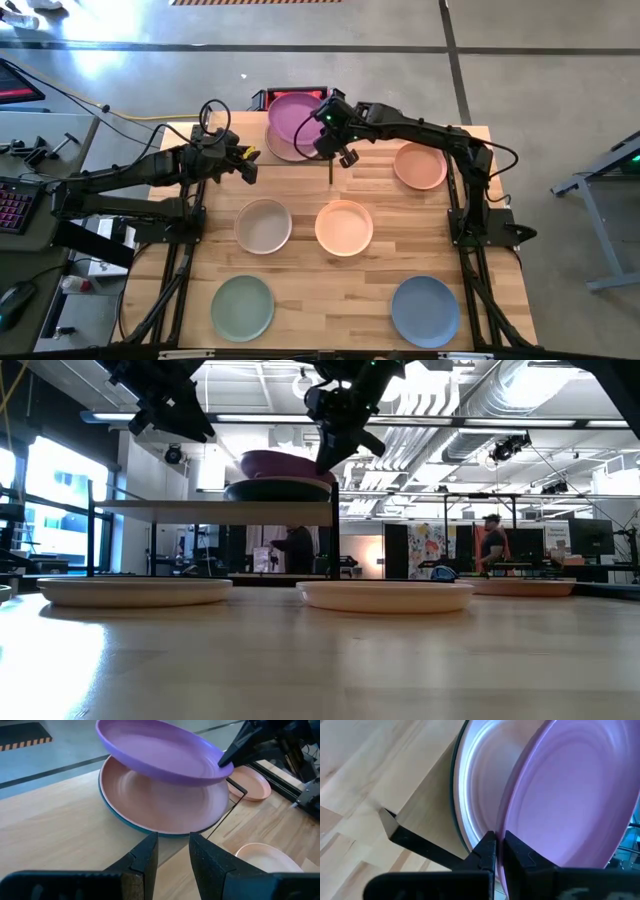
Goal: Place and stack plates onto a shelf
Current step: Stack the purple plate on top of the light brown plate on the shelf, then stack the blue plate on top the purple plate on the shelf
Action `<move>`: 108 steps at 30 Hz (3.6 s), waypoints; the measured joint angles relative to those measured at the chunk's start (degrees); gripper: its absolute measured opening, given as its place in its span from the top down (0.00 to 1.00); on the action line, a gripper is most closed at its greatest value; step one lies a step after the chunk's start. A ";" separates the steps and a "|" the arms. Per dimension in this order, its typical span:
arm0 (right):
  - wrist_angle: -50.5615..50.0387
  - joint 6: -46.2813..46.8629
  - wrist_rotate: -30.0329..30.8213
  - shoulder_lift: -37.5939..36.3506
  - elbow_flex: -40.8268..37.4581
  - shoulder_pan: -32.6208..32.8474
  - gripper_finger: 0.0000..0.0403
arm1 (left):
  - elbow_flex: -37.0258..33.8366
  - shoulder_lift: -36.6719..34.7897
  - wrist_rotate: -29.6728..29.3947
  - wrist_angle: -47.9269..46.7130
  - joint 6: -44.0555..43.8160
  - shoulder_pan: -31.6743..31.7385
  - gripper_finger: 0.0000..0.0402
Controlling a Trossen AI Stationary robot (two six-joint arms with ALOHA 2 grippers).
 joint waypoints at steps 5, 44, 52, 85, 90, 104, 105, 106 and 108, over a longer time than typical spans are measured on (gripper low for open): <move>0.39 0.01 -0.05 0.00 0.00 0.02 1.00 | 0.00 0.00 0.02 -0.02 0.00 0.00 0.76; 0.69 -0.20 0.20 0.00 0.02 2.56 1.00 | 0.00 0.00 0.20 -0.02 -1.97 -0.01 0.76; 0.78 -0.21 3.15 -0.02 0.02 2.54 0.92 | 0.00 0.00 0.19 -0.02 -1.93 0.00 0.76; -15.53 24.65 2.45 -2.75 0.13 3.27 0.83 | 0.00 0.02 0.52 -0.06 -1.99 -0.02 0.76; -23.49 36.94 2.27 -2.78 0.13 5.13 0.83 | 0.00 0.02 3.11 0.07 -1.06 0.00 0.76; -32.71 79.00 -9.13 -2.78 0.10 16.03 0.83 | 0.00 0.02 18.29 0.37 5.67 -0.08 0.76; -33.27 81.88 -9.16 -2.78 0.09 17.30 0.83 | 0.00 0.02 18.29 0.37 6.16 -0.08 0.76; -33.71 84.91 -9.21 -2.78 0.09 18.62 0.83 | 0.00 0.02 18.29 0.36 6.57 -0.08 0.76; -34.37 90.80 -9.31 -2.78 0.09 21.35 0.83 | 0.00 0.02 18.48 0.35 7.19 -0.08 0.76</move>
